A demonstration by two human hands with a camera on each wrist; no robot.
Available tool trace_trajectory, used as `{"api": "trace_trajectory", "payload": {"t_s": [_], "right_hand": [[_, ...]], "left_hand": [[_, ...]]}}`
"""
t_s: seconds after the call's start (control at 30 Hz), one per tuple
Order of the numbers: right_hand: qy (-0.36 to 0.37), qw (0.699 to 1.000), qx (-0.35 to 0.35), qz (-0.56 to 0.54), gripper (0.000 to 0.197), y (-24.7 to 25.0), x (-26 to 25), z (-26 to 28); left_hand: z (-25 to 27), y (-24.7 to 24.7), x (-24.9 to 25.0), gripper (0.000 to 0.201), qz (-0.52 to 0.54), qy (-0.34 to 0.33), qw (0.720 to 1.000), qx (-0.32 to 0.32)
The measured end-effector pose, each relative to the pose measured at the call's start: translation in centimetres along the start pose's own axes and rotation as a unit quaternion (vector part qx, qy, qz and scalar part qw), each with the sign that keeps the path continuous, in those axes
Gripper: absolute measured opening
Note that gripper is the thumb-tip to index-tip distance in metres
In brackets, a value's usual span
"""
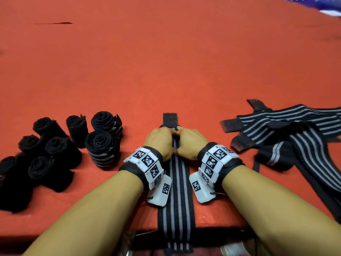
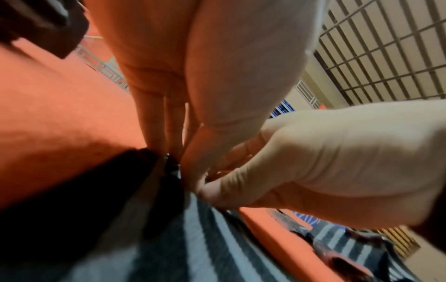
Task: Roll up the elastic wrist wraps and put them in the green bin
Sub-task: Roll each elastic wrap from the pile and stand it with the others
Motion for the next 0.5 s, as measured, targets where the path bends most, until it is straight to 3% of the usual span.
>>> {"api": "trace_trajectory", "payload": {"t_s": [0.2, 0.5], "right_hand": [[-0.009, 1.000, -0.008, 0.020, 0.048, -0.05, 0.00, -0.26], [-0.012, 1.000, -0.008, 0.011, 0.048, -0.22, 0.15, 0.49]], "left_hand": [[-0.24, 0.15, 0.50, 0.040, -0.053, -0.001, 0.999, 0.007], [-0.78, -0.17, 0.45, 0.039, -0.111, 0.033, 0.993, -0.024]]}}
Point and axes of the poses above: each hand's wrist, its own z-axis away from the middle knuckle, its own y-axis out of the back of the hand, x = y × z, the point moved 3 cm from there along -z, towards the middle knuckle, and after that the axes turned 4 degrees about -x, right-handed, at the moved point
